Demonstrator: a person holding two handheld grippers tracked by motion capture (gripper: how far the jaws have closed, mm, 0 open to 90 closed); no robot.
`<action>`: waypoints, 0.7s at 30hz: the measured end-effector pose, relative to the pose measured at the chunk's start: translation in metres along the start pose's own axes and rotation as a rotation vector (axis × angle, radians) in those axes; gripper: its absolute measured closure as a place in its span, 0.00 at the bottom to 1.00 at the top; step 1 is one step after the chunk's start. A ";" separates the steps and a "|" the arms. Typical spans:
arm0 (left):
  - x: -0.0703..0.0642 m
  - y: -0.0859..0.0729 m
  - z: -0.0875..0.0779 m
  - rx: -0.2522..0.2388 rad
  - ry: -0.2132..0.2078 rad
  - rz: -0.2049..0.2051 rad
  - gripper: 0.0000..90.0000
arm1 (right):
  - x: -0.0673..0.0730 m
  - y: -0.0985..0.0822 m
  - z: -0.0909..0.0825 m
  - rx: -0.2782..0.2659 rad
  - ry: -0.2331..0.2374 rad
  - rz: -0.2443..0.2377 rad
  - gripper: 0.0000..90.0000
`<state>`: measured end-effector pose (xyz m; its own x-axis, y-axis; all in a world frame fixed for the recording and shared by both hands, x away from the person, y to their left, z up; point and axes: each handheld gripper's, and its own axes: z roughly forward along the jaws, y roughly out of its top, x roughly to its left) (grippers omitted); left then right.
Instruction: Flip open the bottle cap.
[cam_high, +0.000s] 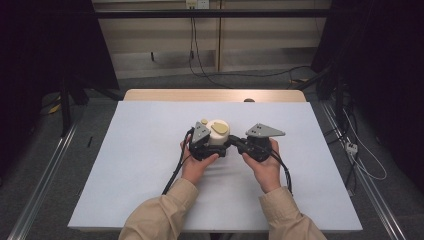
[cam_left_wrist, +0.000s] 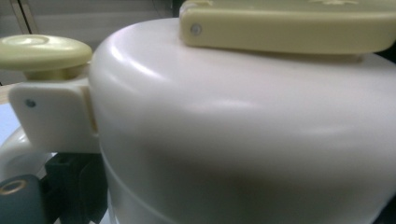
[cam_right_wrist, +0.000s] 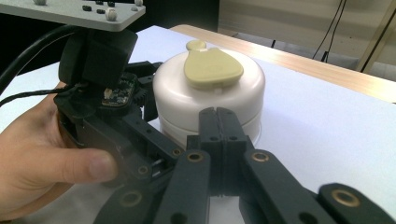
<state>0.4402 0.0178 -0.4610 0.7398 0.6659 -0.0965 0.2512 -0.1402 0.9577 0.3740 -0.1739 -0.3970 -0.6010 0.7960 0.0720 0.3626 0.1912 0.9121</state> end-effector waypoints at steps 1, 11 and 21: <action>0.000 0.000 0.000 -0.001 0.000 -0.001 0.06 | 0.001 0.001 0.001 0.000 -0.001 -0.003 1.00; 0.000 0.000 0.000 0.001 0.001 0.000 0.06 | 0.001 0.008 0.006 0.003 -0.019 -0.025 1.00; 0.000 0.000 0.000 0.005 0.003 0.009 0.06 | -0.001 0.015 0.007 -0.005 -0.005 -0.026 1.00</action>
<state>0.4403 0.0179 -0.4609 0.7402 0.6667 -0.0875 0.2480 -0.1497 0.9571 0.3845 -0.1676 -0.3862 -0.6064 0.7938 0.0463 0.3437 0.2092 0.9155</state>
